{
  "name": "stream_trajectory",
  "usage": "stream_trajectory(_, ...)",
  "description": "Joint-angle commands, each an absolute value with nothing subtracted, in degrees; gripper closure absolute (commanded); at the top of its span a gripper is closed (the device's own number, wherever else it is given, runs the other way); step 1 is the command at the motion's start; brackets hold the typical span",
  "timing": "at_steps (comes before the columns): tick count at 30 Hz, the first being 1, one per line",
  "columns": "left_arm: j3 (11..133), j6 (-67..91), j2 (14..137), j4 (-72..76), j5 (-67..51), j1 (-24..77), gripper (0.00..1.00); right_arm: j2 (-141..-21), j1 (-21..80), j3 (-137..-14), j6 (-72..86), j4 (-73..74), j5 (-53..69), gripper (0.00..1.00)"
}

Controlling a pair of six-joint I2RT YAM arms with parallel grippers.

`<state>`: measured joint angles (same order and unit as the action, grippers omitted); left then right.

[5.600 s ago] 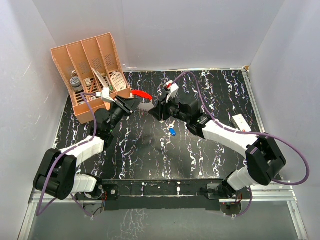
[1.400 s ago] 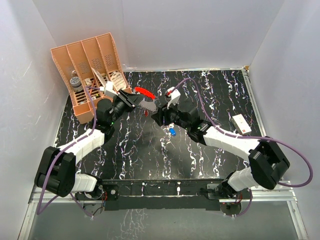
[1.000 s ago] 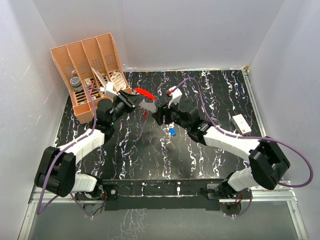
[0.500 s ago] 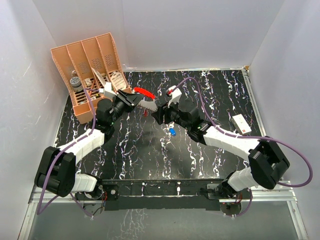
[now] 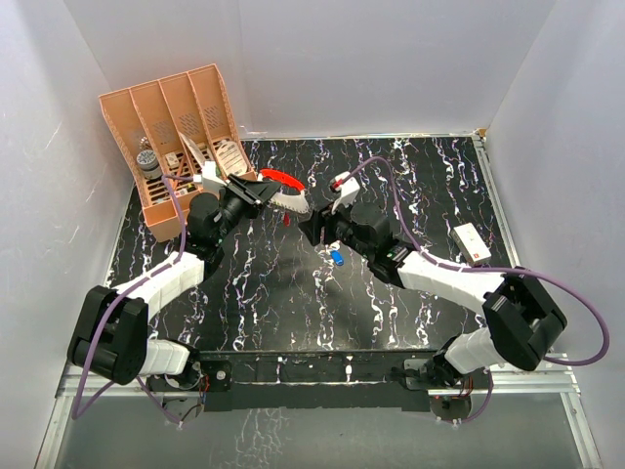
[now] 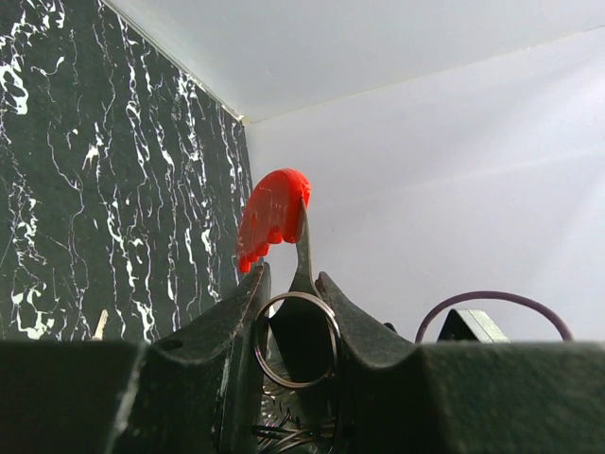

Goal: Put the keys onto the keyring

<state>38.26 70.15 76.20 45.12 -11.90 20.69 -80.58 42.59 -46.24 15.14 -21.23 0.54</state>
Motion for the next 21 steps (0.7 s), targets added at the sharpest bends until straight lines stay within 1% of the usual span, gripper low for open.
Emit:
stream_trajectory(1, 37.6, 73.07, 74.8, 48.56, -11.25, 20.48, 1.0, -77.79, 41.59, -47.4, 15.37, -23.44, -2.65, 0.45)
stream_trajectory(2, 37.24, 73.52, 74.72, 48.97, -11.25, 20.41, 1.0, -77.86, 40.89, -48.03, 16.74, -22.49, -2.31, 0.43)
stream_trajectory(4, 36.39, 74.41, 74.56, 50.13, -11.16, 20.4, 1.0, -77.86, 37.54, -47.84, 21.01, -22.74, 3.35, 0.42)
stream_trajectory(6, 35.18, 75.25, 74.58, 51.85, -11.08, 20.38, 1.0, -77.79, 33.6, -46.11, 27.47, -26.34, 10.05, 0.42)
stream_trajectory(8, 34.1, 76.0, 74.79, 53.52, -11.28, 20.28, 1.0, -77.98, 31.09, -45.28, 31.08, -29.08, 13.69, 0.42)
stream_trajectory(14, 32.01, 76.81, 75.59, 58.42, -11.99, 19.95, 1.0, -81.43, 27.87, -48.21, 37.94, -29.49, 21.1, 0.43)
stream_trajectory(17, 32.2, 76.94, 76.59, 60.46, -12.59, 19.98, 1.0, -84.32, 26.87, -49.37, 42.47, -32.04, 25.24, 0.43)
stream_trajectory(21, 32.9, 77.39, 78.12, 63.15, -13.69, 19.88, 1.0, -87.54, 26.78, -51.79, 45.22, -32.69, 27.59, 0.45)
